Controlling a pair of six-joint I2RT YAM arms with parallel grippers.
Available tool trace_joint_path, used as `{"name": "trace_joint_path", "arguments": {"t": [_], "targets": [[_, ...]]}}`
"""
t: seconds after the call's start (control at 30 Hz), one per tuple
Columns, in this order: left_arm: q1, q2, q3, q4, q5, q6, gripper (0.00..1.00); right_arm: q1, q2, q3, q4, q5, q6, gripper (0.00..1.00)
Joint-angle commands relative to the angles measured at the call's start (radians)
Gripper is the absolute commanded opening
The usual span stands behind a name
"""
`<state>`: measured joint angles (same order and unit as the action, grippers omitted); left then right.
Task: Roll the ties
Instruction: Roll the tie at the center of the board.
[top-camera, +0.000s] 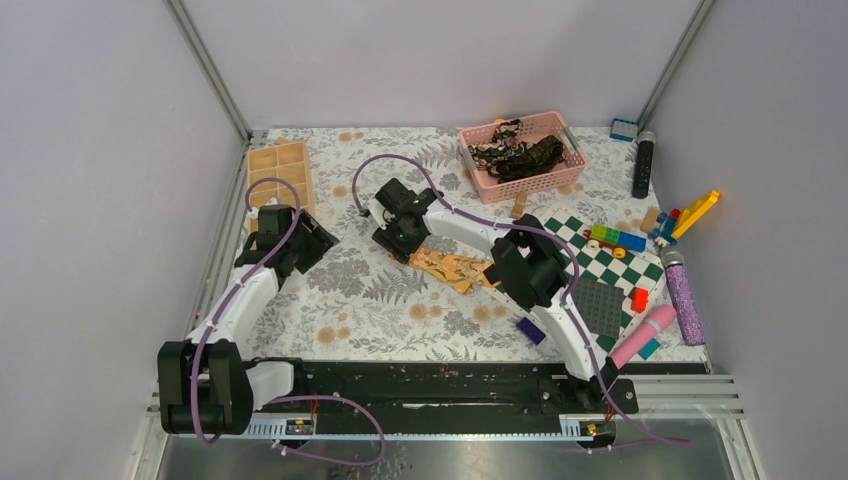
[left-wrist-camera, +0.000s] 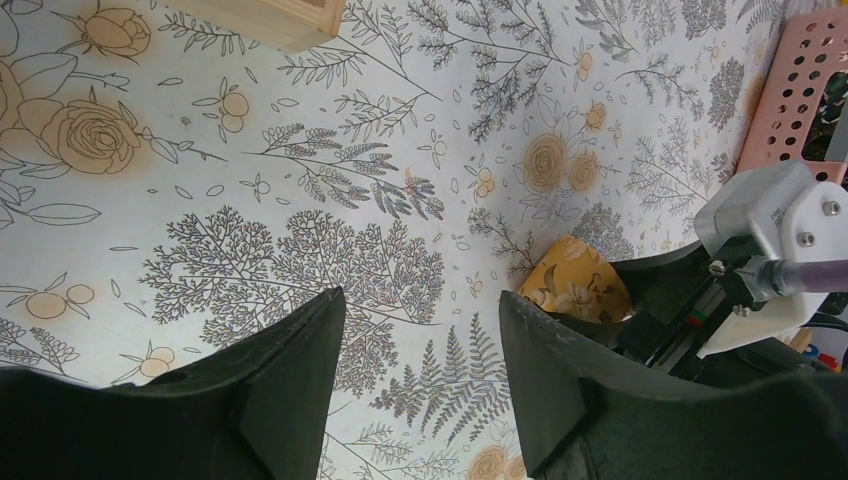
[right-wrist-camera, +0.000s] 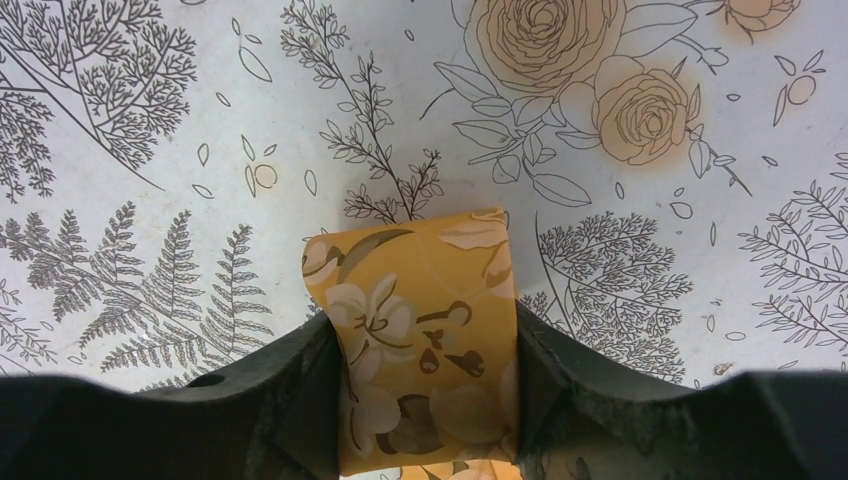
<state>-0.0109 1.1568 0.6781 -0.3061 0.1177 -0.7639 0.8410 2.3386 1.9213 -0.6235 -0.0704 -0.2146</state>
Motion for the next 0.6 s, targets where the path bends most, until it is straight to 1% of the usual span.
{"name": "trace_joint_path", "arguments": {"t": [0.0,0.1,0.27,0.3,0.33,0.4,0.43,0.5,0.57], "targets": [[0.008,0.006,0.009,0.023,0.015,0.012,0.59,0.007,0.005,0.027,-0.028,-0.011,-0.011,0.54],[0.009,0.009,0.013,0.023,0.016,0.014,0.59,0.007,0.005,0.024,-0.027,-0.015,-0.006,0.50],[0.011,0.011,0.012,0.021,0.016,0.018,0.59,0.009,-0.001,0.018,-0.026,-0.025,0.004,0.53],[0.011,0.010,0.012,0.021,0.016,0.018,0.59,0.009,-0.006,0.013,-0.023,-0.028,0.007,0.56],[0.011,0.008,0.010,0.021,0.014,0.019,0.59,0.008,-0.014,0.006,-0.015,-0.031,0.011,0.62],[0.011,0.007,0.010,0.023,0.015,0.021,0.60,0.009,-0.036,-0.012,0.007,-0.033,0.021,0.79],[0.011,0.006,0.010,0.024,0.019,0.023,0.60,0.009,-0.050,-0.019,0.018,-0.034,0.026,0.84],[0.011,0.009,0.016,0.024,0.031,0.027,0.62,0.009,-0.079,-0.030,0.041,-0.039,0.037,0.91],[0.011,0.011,0.025,0.026,0.041,0.032,0.64,0.009,-0.109,-0.029,0.056,-0.045,0.054,0.96]]}}
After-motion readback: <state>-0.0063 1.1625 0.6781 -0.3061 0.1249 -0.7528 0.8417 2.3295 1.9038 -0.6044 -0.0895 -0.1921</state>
